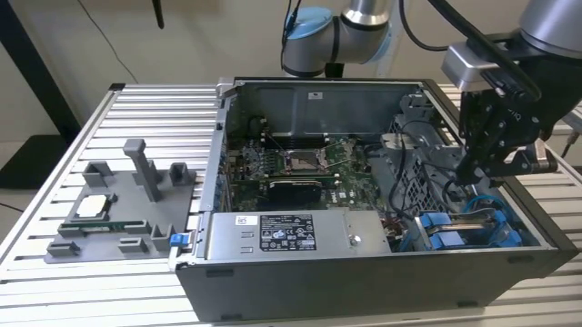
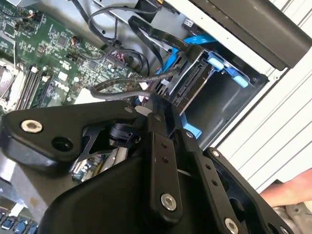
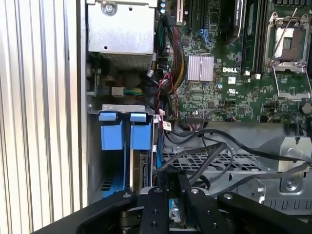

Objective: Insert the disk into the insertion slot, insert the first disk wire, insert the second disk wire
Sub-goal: 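Insert the first disk wire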

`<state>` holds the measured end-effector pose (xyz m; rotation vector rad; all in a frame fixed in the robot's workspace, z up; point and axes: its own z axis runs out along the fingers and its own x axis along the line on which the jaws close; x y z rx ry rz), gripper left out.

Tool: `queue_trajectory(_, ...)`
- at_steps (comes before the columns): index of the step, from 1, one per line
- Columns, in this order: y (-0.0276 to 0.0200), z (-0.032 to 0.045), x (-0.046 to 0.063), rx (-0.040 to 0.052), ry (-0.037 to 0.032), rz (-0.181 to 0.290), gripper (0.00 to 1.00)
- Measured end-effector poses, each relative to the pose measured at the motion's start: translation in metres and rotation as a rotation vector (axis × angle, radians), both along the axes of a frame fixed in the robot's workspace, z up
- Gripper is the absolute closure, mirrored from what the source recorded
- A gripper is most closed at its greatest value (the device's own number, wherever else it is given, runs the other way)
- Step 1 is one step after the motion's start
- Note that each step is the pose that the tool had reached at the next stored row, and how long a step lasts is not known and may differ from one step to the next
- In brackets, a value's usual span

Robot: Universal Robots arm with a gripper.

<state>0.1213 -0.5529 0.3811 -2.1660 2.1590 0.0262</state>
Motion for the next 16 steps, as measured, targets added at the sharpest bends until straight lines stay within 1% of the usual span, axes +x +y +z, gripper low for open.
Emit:
queue_trajectory(4,-0.0018,-0.0006,0.0009,-0.0007,0.0069,0.0,1.0)
queue_trajectory(11,-0.0044,-0.002,0.0025,-0.0035,0.0211,0.0,1.0)
queue_trajectory(12,-0.0047,-0.0022,0.0026,-0.0036,0.0221,0.0,1.0)
queue_trajectory(16,-0.005,-0.0023,0.0029,-0.0038,0.0226,0.0,1.0)
